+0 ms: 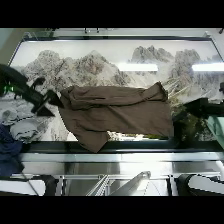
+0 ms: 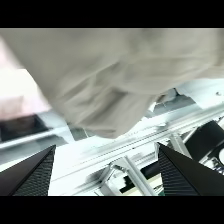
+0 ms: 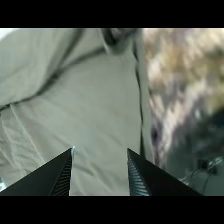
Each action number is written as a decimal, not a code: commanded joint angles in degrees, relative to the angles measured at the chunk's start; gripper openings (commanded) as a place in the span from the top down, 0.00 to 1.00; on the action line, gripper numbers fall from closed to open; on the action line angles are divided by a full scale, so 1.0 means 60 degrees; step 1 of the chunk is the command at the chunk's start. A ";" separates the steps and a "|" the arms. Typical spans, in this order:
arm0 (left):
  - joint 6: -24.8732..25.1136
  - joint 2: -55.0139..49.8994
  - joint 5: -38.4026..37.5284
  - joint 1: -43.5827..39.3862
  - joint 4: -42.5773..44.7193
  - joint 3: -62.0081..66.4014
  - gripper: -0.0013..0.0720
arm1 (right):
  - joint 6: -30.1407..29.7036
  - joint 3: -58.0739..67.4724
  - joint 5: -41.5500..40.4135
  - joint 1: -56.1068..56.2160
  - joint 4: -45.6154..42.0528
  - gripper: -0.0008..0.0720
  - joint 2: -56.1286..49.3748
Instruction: Fold the shirts.
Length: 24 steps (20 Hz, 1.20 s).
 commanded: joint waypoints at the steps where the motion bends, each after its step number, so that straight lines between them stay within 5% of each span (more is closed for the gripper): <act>1: 0.0466 0.1282 -0.1716 0.0266 -0.0051 -0.3158 0.01 | -0.0157 -0.0892 -0.0488 -0.0200 0.0204 0.46 0.0197; 5: 0.1719 0.1341 -0.2849 0.0310 -0.2371 -0.4535 0.01 | -0.0120 -0.0958 -0.0248 -0.0200 0.0780 0.46 0.0200; 10: 0.1829 0.0459 -0.3391 -0.0131 -0.2448 -0.4572 0.01 | 0.0608 -0.0962 -0.0659 -0.0164 0.0171 0.45 0.0197; 12: 0.1938 0.0076 -0.3442 -0.0324 -0.2463 -0.4572 0.01 | 0.1228 -0.0984 -0.1016 0.0036 -0.0699 0.17 0.0189; 14: 0.1938 -0.0244 -0.3748 -0.0452 -0.2495 -0.4572 0.04 | 0.1585 -0.1049 -0.1155 0.0364 -0.1257 0.16 0.0157; 15: 0.1942 -0.0346 -0.3836 -0.0466 -0.2557 -0.4550 0.37 | 0.1749 -0.1049 -0.1198 0.0557 -0.1475 0.16 0.0080; 16: 0.2189 -0.0455 -0.3829 -0.0466 -0.2535 -0.4437 0.98 | 0.1974 -0.1049 -0.1264 0.0787 -0.1738 0.16 -0.0040; 22: 0.2291 -0.0495 -0.2601 -0.0470 -0.2550 -0.3344 0.95 | 0.2495 -0.1049 -0.0525 0.2575 -0.2379 0.22 -0.1016; 24: 0.2299 -0.0495 -0.2229 -0.0470 -0.2634 -0.2998 0.95 | 0.1993 -0.1031 -0.0131 0.3282 -0.1759 0.67 -0.1038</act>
